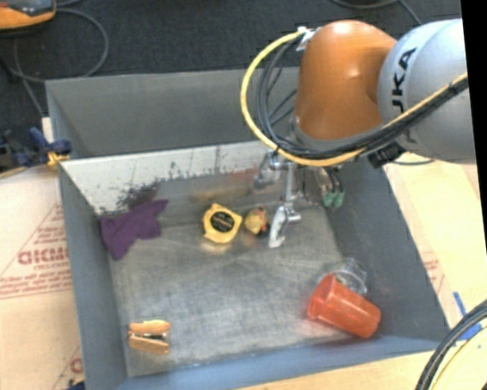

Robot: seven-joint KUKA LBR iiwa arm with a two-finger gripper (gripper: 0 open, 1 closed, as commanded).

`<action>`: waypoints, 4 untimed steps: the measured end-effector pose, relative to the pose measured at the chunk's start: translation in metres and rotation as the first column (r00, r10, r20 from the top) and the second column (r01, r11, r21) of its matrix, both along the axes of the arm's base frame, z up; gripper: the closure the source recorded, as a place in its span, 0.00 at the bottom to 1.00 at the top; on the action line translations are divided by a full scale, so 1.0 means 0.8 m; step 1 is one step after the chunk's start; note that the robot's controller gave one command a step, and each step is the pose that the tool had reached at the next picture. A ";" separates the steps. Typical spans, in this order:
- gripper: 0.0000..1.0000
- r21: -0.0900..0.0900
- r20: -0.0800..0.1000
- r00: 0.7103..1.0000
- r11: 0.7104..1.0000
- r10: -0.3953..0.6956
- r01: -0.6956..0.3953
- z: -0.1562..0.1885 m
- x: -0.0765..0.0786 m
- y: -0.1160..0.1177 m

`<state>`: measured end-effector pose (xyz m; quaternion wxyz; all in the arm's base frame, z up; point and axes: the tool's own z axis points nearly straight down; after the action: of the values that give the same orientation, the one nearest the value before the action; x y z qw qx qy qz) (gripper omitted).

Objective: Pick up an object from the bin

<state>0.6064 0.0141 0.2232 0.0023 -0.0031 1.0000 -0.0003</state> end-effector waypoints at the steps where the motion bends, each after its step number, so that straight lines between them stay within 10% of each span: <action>1: 0.00 0.002 0.005 0.996 0.996 -0.090 0.090 -0.092 0.029 -0.025; 2: 0.00 0.000 0.004 0.999 0.999 0.035 -0.035 -0.183 0.050 -0.058; 4: 0.00 -0.001 0.000 1.000 1.000 -0.009 0.009 -0.180 0.048 -0.047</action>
Offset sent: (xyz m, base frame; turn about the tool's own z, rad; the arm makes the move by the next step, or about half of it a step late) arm 0.0387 -0.0474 -0.1532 -0.0376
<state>0.6449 -0.0236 0.0793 0.0023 0.0016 1.0000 -0.0008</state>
